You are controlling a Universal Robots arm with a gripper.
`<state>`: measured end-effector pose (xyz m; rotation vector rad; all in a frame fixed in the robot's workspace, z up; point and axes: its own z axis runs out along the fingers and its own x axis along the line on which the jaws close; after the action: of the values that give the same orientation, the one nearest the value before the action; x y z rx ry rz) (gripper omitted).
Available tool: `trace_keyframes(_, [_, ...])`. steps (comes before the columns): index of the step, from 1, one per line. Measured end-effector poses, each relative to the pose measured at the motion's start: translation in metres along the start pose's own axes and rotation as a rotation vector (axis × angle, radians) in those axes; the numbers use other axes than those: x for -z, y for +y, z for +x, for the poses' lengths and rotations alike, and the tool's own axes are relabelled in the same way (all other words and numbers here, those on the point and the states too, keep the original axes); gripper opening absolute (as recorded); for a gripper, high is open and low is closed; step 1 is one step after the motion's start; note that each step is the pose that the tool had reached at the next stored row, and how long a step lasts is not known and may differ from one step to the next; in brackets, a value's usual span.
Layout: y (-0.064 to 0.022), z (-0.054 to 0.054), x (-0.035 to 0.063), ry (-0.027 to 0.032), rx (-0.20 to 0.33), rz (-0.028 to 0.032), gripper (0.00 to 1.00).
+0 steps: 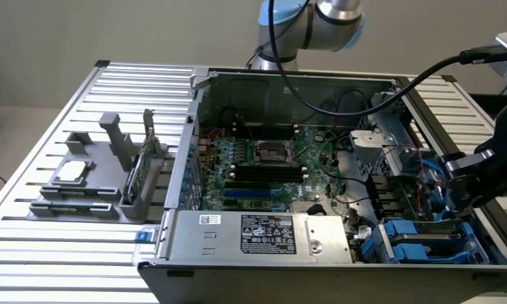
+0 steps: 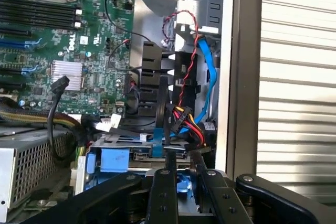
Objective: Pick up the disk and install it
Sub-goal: 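Insert the first disk wire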
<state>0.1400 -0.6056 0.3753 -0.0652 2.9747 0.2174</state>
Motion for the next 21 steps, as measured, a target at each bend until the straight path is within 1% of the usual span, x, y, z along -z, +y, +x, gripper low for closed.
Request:
trace_keyframes(7, [-0.0002,0.0002,-0.0014,-0.0143,-0.104,0.0171,0.25])
trace_keyframes(9, [-0.0002,0.0003,-0.0015,-0.0169,-0.129,0.0211,0.25])
trace_keyframes(11, [-0.0003,0.0004,-0.0016,-0.018,-0.151,0.0234,0.25])
trace_keyframes(13, [-0.0005,0.0005,-0.0014,-0.017,-0.17,0.0232,0.25])
trace_keyframes(15, [-0.001,0.0007,-0.0013,-0.0144,-0.186,0.021,0.25])
trace_keyframes(18, [-0.0019,0.0009,-0.0012,-0.0096,-0.209,0.0167,0.25])
trace_keyframes(21, [-0.0031,0.0011,-0.001,-0.0035,-0.232,0.0127,0.25])
